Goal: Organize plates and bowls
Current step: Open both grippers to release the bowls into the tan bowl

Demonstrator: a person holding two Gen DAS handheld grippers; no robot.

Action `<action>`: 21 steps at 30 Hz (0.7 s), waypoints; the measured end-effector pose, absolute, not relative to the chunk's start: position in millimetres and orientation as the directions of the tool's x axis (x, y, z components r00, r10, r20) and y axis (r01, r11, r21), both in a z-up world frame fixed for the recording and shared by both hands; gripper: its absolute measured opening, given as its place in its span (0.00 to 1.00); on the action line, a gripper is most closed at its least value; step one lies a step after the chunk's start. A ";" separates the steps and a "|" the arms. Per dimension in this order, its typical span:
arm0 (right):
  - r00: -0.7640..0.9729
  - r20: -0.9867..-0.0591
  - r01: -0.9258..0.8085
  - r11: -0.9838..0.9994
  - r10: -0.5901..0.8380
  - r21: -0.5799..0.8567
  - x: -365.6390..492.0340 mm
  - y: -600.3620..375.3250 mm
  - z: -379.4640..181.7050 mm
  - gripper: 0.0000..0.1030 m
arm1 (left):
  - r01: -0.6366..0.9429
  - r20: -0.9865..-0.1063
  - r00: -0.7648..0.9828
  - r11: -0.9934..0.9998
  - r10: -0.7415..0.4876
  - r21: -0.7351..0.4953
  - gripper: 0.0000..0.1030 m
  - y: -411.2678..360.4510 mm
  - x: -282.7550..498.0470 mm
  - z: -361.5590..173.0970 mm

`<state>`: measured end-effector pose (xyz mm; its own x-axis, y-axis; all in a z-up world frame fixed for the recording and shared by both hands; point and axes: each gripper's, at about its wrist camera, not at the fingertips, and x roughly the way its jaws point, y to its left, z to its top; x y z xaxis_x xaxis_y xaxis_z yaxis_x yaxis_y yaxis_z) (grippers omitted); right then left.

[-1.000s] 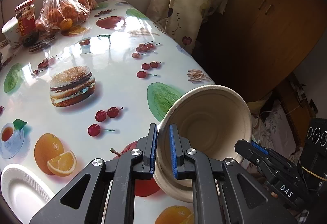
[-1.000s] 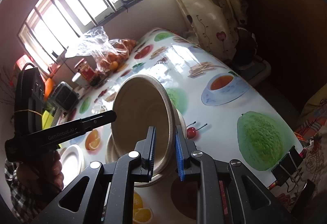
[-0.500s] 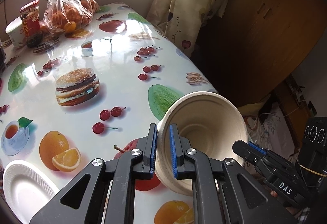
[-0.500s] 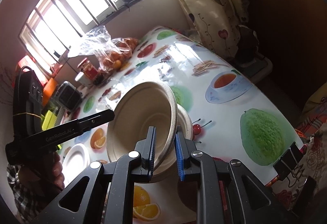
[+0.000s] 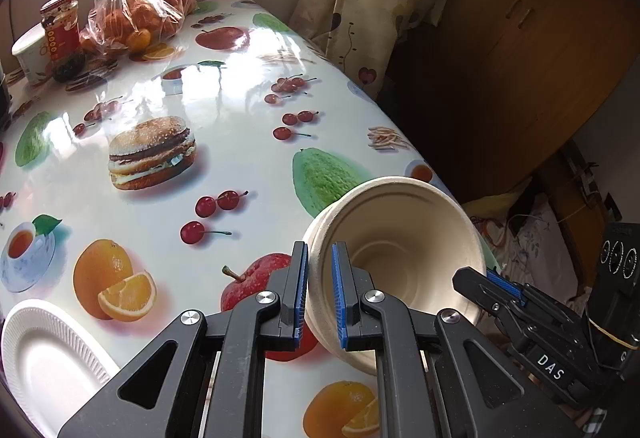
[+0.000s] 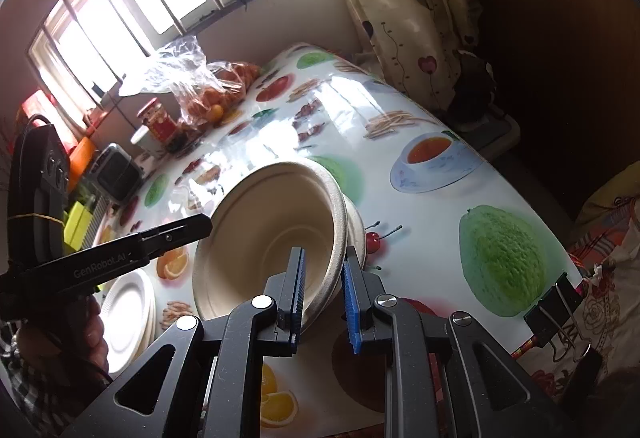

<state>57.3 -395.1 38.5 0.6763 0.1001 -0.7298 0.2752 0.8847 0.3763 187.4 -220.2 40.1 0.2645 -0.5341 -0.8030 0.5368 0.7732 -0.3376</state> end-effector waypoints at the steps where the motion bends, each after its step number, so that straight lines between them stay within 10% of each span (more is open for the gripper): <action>1: 0.675 -0.732 0.277 0.886 0.096 0.371 57.8 -393.9 37.9 0.17 | 0.539 -0.803 0.262 0.771 -0.536 -0.339 0.11 -220.7 187.1 39.8; 21: 0.660 -0.750 0.308 0.901 0.028 0.305 54.8 -395.5 29.3 0.24 | 0.550 -0.808 0.326 0.794 -0.491 -0.260 0.15 -220.2 179.0 33.7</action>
